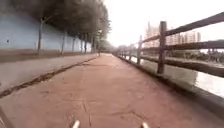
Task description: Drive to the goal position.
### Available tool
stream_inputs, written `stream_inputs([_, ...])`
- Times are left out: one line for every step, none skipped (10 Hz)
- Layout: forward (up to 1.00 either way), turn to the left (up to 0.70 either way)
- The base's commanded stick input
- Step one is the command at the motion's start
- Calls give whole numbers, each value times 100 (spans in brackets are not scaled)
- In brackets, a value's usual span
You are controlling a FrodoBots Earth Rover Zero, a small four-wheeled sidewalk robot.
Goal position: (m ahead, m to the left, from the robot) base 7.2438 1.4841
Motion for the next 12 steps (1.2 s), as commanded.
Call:
stream_inputs([70, 0])
stream_inputs([70, 0])
stream_inputs([70, 0])
stream_inputs([70, 0])
stream_inputs([70, 0])
stream_inputs([70, 13])
stream_inputs([70, 25])
stream_inputs([70, 0])
stream_inputs([70, 0])
stream_inputs([70, 0])
stream_inputs([70, 0])
stream_inputs([70, 0])
